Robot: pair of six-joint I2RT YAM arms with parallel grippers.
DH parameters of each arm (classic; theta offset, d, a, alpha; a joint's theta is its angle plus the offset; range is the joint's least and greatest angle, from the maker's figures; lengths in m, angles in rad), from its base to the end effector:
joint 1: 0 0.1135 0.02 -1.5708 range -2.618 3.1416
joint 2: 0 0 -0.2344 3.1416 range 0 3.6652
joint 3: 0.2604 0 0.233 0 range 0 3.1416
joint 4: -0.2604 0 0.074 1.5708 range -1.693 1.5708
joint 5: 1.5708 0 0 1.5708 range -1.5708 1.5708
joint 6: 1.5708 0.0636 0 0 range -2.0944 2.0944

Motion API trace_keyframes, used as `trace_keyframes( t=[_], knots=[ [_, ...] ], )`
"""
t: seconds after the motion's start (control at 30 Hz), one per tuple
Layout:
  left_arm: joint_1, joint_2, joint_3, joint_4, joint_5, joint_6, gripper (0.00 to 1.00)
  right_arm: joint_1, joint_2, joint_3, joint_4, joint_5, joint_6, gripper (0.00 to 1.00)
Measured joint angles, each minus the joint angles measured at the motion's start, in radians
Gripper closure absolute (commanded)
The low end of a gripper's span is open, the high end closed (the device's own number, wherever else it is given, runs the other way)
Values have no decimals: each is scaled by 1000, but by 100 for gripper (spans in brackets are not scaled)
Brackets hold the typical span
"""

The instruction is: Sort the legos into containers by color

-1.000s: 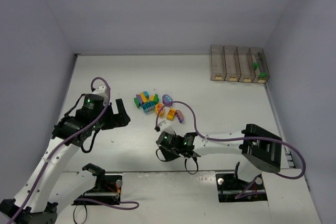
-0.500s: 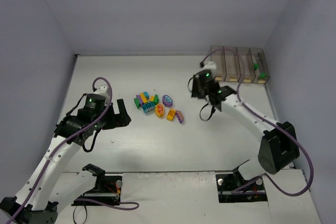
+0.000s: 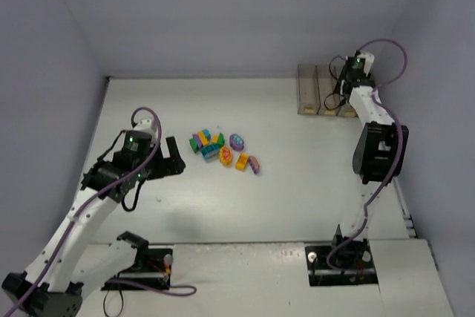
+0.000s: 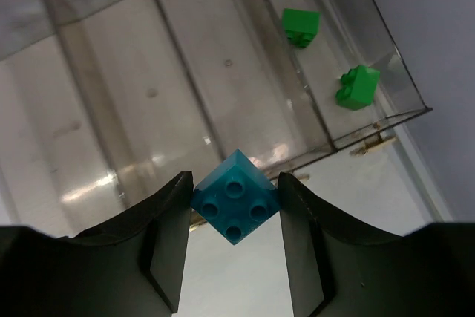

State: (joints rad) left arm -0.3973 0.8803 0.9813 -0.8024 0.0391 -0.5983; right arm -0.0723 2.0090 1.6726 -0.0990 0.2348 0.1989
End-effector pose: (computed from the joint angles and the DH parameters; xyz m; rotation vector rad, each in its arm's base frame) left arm 0.1777 -0.0773 0.2878 -0.2133 2.3264 -0.5581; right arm 0.4727 -0.0491 0.2508 0.4176 1.9526 -0.1541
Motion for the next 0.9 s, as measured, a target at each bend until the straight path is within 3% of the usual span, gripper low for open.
trace_keyframes(
  t=[0.1, 0.2, 0.47, 0.73, 0.9],
  knots=[
    [0, 3, 0, 14, -10, -2, 10, -55, 113, 82, -4, -26, -23, 98],
    [0, 14, 0, 35, -14, -5, 10, -101, 185, 146, -8, -68, -26, 90],
    [0, 95, 0, 79, -15, -7, 10, -151, 249, 264, -17, -197, -54, 86],
    [0, 152, 8, 101, -14, -8, 10, -140, 282, 286, -11, -266, -78, 59],
    [0, 148, 11, 104, -14, -8, 10, -137, 308, 286, -19, -271, -86, 53]
  ],
)
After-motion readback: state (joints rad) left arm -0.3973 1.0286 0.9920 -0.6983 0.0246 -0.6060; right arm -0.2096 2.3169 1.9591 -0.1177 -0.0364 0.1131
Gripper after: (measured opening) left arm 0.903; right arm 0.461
